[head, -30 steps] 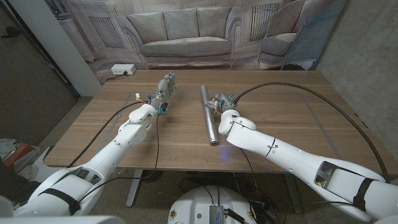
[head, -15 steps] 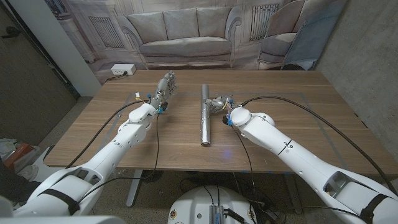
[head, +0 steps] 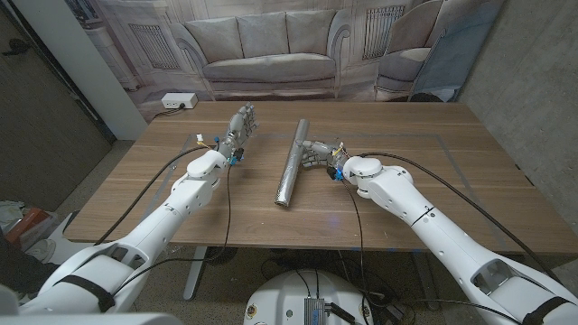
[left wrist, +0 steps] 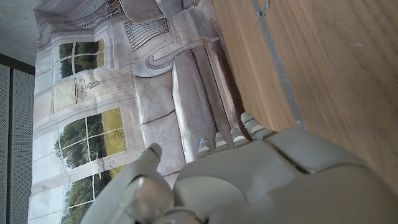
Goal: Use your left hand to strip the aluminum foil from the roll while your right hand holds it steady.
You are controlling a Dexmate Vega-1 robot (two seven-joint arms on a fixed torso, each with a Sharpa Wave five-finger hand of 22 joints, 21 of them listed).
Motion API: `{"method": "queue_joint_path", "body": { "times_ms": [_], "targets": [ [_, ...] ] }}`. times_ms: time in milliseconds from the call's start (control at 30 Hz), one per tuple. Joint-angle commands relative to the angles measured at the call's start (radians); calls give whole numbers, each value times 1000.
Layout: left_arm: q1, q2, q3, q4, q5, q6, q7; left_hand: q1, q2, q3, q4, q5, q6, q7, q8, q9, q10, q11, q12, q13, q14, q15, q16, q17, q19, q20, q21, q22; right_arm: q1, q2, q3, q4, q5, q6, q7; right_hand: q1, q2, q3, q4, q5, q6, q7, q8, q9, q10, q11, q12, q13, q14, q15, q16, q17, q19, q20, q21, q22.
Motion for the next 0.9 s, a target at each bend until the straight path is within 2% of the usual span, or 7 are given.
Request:
{"method": "queue_joint_path", "body": {
  "times_ms": [33, 233, 400, 533, 733, 900],
  "targets": [
    [1, -2, 2, -2, 0, -1, 0, 3, 34, -5, 0, 0, 1, 0, -4, 2, -8, 2, 0, 5, -4, -4, 4, 2, 3, -1, -7, 2, -31, 37, 94, 40, 150, 14, 88, 123, 124, 61, 56, -6, -11, 1, 144, 258, -6, 3, -9, -5, 0, -81, 3, 7, 41, -123, 25, -5],
    [5, 0, 1, -8, -1, -2, 2, 2, 34, -5, 0, 0, 0, 0, -4, 2, -8, 3, -1, 5, -5, -4, 4, 2, 3, 0, -8, 2, -26, 39, 117, 57, 204, 3, 139, 126, 117, 69, 60, -14, -33, 6, 147, 273, -21, 2, -35, -39, -12, -85, -30, -25, 91, -140, 48, -35],
    [7, 1, 1, -12, -4, -1, 0, 2, 34, -5, 0, 0, 0, -1, -4, 2, -8, 4, 0, 5, -4, -4, 4, 2, 3, 0, -8, 2, -11, 44, 140, 86, 269, -38, 186, 126, 116, 80, 67, -20, -62, 8, 152, 296, -27, -1, -62, -80, -8, -90, -56, -58, 124, -138, 54, -75],
    [10, 2, 2, -16, 0, -2, 5, 2, 34, -5, 0, 0, 0, -1, -4, 1, -8, 3, 0, 5, -5, -3, 4, 2, 3, 0, -9, 2, 27, 38, 155, 134, 342, -112, 256, 127, 121, 91, 72, -23, -64, 19, 157, 301, -20, 5, -63, -88, 24, -89, -60, -78, 164, -136, 66, -99],
    [10, -5, 3, -11, -4, -5, 2, 2, 34, -6, 0, 0, 0, 0, -4, 1, -8, 3, -1, 5, -5, -3, 4, 2, 3, 0, -9, 2, 77, 28, 158, 193, 402, -193, 317, 133, 116, 107, 73, -28, -68, 28, 165, 311, -12, 10, -58, -87, 66, -86, -67, -105, 231, -140, 92, -130],
    [3, -10, 8, 2, -3, -8, -6, 3, 34, -6, 0, 0, -2, 1, -5, 1, -9, 4, -1, 5, -6, -3, 4, 2, 2, 2, -10, 2, 146, 6, 124, 291, 421, -229, 444, 138, 113, 117, 72, -30, -67, 33, 167, 313, -7, 16, -54, -84, 89, -83, -63, -111, 249, -146, 101, -135]
  ]
}}
